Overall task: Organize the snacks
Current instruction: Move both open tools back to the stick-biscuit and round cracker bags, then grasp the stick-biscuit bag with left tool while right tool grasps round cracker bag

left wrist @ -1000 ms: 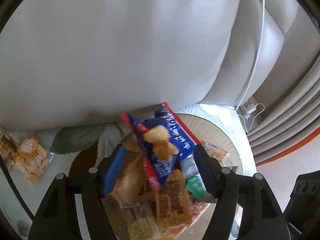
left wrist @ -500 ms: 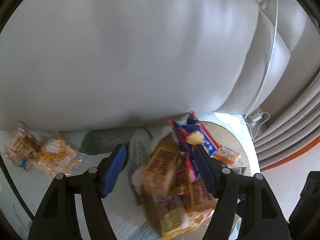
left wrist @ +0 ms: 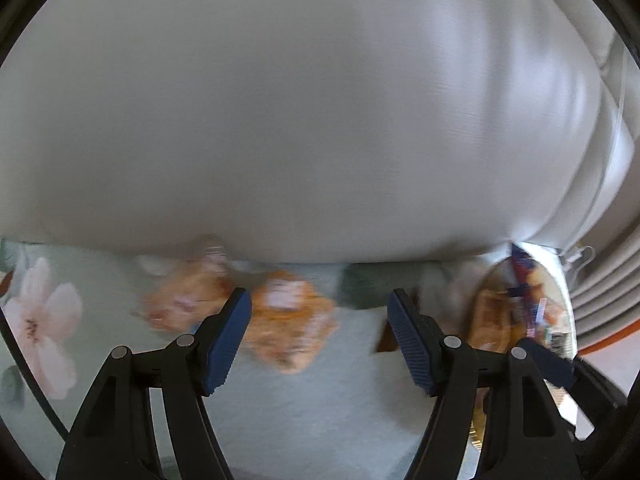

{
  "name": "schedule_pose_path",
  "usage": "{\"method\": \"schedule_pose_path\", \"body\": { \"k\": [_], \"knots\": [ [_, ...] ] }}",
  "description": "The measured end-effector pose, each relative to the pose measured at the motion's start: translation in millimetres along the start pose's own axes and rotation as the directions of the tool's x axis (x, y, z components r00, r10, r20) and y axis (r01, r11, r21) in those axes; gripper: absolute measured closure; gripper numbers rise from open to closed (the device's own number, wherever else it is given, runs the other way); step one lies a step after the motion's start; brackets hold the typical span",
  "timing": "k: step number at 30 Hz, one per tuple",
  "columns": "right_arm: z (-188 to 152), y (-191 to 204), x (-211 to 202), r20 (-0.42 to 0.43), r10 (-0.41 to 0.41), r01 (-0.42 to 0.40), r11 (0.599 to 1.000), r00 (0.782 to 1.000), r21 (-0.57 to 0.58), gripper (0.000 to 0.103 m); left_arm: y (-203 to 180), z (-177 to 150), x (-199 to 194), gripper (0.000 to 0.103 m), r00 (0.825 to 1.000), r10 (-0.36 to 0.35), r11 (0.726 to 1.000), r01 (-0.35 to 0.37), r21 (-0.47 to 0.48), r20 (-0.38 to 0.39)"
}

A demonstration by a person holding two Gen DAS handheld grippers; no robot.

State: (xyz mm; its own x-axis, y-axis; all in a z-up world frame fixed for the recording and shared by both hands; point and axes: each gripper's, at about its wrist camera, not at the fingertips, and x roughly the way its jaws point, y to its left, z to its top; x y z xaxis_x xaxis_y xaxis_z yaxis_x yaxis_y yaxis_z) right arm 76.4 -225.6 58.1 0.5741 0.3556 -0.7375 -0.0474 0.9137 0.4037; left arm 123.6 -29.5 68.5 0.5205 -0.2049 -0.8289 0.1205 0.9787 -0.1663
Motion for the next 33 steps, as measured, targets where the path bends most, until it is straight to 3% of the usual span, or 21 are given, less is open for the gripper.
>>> {"method": "schedule_pose_path", "body": {
  "k": [7, 14, 22, 27, 30, 33],
  "knots": [
    [2, 28, 52, -0.085, -0.031, 0.025, 0.997, 0.996, -0.078, 0.031, 48, -5, 12, 0.034, 0.998, 0.058, 0.998, -0.058, -0.006, -0.013],
    [-4, 36, 100, -0.174, -0.078, 0.053, 0.989, 0.982, -0.14, 0.027, 71, -9, 19, 0.034, 1.0, -0.002, 1.0, 0.002, -0.013, -0.002],
    [-4, 25, 146, -0.222, -0.099, 0.063, 0.985, 0.97, -0.163, 0.026, 62, -12, 28, 0.034, 1.0, -0.024, 0.999, 0.023, 0.042, 0.013],
    [-7, 31, 173, -0.253, -0.107, 0.042, 0.967, 0.961, -0.25, 0.026, 81, -20, 11, 0.034, 0.994, -0.097, 0.995, 0.098, -0.017, 0.041],
    [-10, 35, 177, -0.232, -0.121, 0.048, 0.953, 0.965, -0.3, 0.021, 95, -23, 0, 0.034, 0.989, -0.136, 0.989, 0.139, -0.047, 0.066],
    [-13, 37, 178, -0.21, -0.123, 0.048, 0.942, 0.97, -0.334, 0.016, 104, -24, 3, 0.03, 0.992, -0.112, 0.992, 0.114, -0.044, 0.056]
  ]
}}
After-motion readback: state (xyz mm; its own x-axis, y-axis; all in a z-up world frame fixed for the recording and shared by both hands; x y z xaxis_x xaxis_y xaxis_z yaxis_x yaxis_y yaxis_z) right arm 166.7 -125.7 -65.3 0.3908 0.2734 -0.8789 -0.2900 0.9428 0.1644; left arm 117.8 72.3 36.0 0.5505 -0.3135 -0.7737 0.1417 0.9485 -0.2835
